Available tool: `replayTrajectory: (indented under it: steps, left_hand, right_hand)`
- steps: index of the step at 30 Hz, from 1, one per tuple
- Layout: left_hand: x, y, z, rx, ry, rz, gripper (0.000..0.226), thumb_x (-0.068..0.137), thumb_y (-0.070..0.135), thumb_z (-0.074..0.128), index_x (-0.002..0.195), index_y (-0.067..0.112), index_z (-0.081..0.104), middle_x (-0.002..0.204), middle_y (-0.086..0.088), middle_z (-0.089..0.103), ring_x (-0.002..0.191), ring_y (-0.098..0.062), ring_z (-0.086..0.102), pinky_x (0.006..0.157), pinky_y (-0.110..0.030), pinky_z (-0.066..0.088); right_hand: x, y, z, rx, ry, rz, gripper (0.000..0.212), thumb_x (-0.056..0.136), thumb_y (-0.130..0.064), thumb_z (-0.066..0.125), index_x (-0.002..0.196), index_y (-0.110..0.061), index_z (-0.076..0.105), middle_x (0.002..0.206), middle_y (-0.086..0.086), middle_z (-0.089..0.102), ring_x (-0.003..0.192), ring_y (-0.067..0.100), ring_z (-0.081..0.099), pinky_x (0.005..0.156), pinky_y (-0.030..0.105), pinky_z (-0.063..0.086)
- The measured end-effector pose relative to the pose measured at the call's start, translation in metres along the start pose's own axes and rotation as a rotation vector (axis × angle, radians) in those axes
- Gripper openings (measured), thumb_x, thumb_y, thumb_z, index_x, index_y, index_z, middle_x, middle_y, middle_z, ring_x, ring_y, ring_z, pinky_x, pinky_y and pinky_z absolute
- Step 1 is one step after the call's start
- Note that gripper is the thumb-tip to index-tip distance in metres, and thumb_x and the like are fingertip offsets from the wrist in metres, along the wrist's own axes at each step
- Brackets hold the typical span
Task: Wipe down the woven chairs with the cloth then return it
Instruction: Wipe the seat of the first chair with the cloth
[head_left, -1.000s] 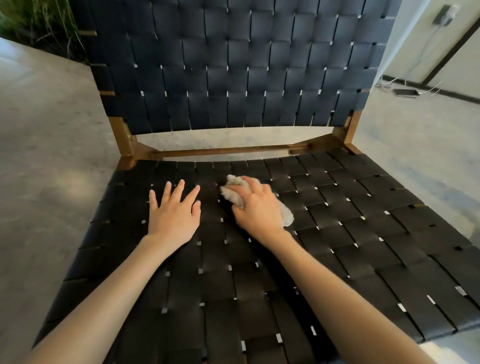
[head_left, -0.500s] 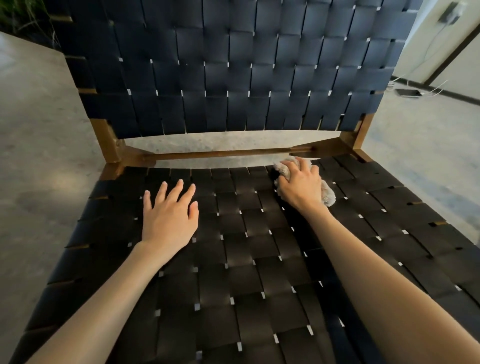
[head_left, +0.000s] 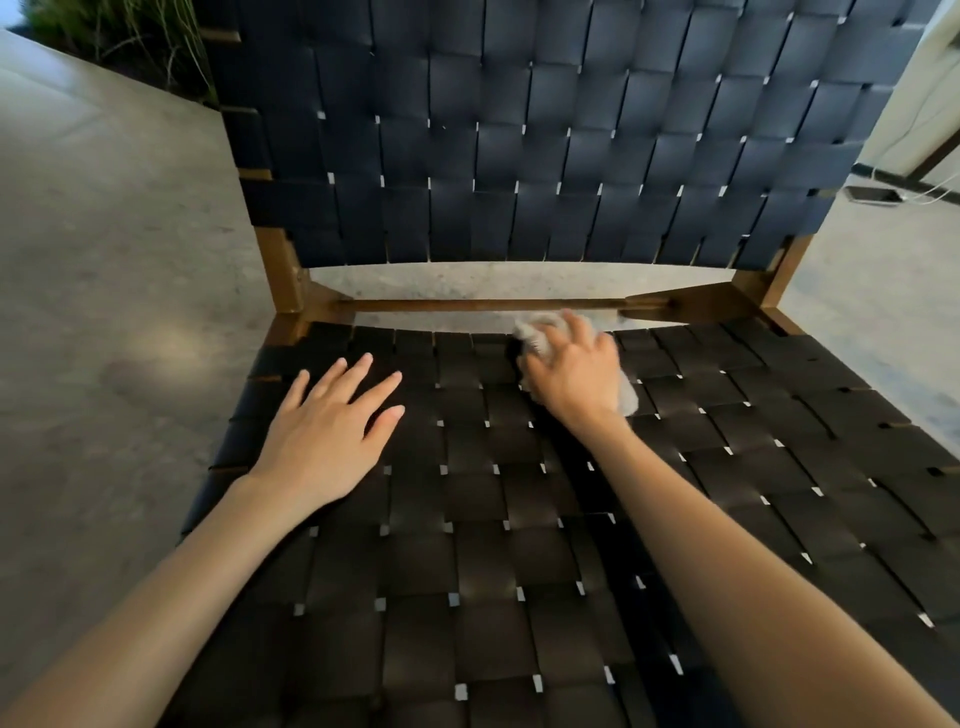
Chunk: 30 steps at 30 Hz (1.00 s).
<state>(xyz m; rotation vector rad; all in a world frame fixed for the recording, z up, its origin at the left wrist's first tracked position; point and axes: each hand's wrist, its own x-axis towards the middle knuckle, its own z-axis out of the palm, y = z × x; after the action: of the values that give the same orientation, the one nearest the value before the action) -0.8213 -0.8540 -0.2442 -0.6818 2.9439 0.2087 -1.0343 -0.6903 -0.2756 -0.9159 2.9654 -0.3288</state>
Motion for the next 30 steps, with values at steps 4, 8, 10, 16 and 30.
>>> replayTrajectory:
  steps: [4, 8, 10, 16, 30]
  left_hand:
    - [-0.009, -0.019, -0.007, -0.043, 0.041, -0.076, 0.051, 0.100, 0.046, 0.020, 0.150, 0.034, 0.019, 0.159, 0.004, 0.011, 0.147, -0.017, 0.007, 0.118, -0.041, 0.005]
    - [-0.019, -0.035, -0.011, -0.100, 0.063, -0.147, 0.054, 0.100, 0.043, 0.026, 0.151, 0.026, 0.018, 0.159, 0.001, 0.011, 0.146, -0.018, 0.009, 0.117, -0.039, 0.014]
    - [-0.025, -0.041, -0.012, -0.178, 0.058, -0.182, 0.055, 0.100, 0.042, 0.027, 0.151, 0.023, 0.017, 0.160, 0.000, 0.009, 0.147, -0.018, 0.008, 0.116, -0.037, 0.017]
    - [-0.046, -0.054, -0.016, -0.361, 0.053, -0.294, 0.059, 0.100, 0.043, 0.029, 0.152, 0.021, 0.014, 0.160, 0.003, 0.008, 0.146, -0.013, 0.012, 0.115, -0.034, 0.020]
    - [-0.081, -0.058, -0.014, -0.654, 0.023, -0.293, 0.055, 0.102, 0.036, 0.028, 0.152, 0.022, 0.009, 0.159, 0.005, 0.009, 0.145, -0.008, 0.012, 0.110, -0.021, 0.009]
  right_hand:
    - [-0.002, -0.012, -0.002, 0.269, 0.002, 0.036, 0.045, 0.096, -0.035, 0.049, 0.139, -0.025, 0.047, 0.148, 0.006, 0.035, 0.129, 0.033, 0.034, 0.108, 0.041, 0.029]
    - [-0.005, -0.073, 0.011, 0.421, -0.080, -0.165, 0.045, 0.095, -0.031, 0.050, 0.139, -0.024, 0.047, 0.145, 0.004, 0.041, 0.132, 0.026, 0.038, 0.109, 0.041, 0.034]
    - [-0.003, -0.111, 0.017, 0.460, -0.126, -0.244, 0.044, 0.095, -0.034, 0.050, 0.138, -0.025, 0.047, 0.146, 0.003, 0.041, 0.132, 0.025, 0.038, 0.107, 0.039, 0.033]
    - [0.005, -0.192, 0.021, 0.546, -0.227, -0.372, 0.042, 0.096, -0.033, 0.052, 0.137, -0.027, 0.050, 0.142, 0.006, 0.044, 0.129, 0.027, 0.039, 0.106, 0.039, 0.033]
    - [-0.037, -0.205, 0.017, 0.426, -0.168, -0.369, 0.044, 0.092, -0.030, 0.050, 0.135, -0.031, 0.049, 0.144, -0.003, 0.040, 0.126, 0.026, 0.037, 0.099, 0.040, 0.038]
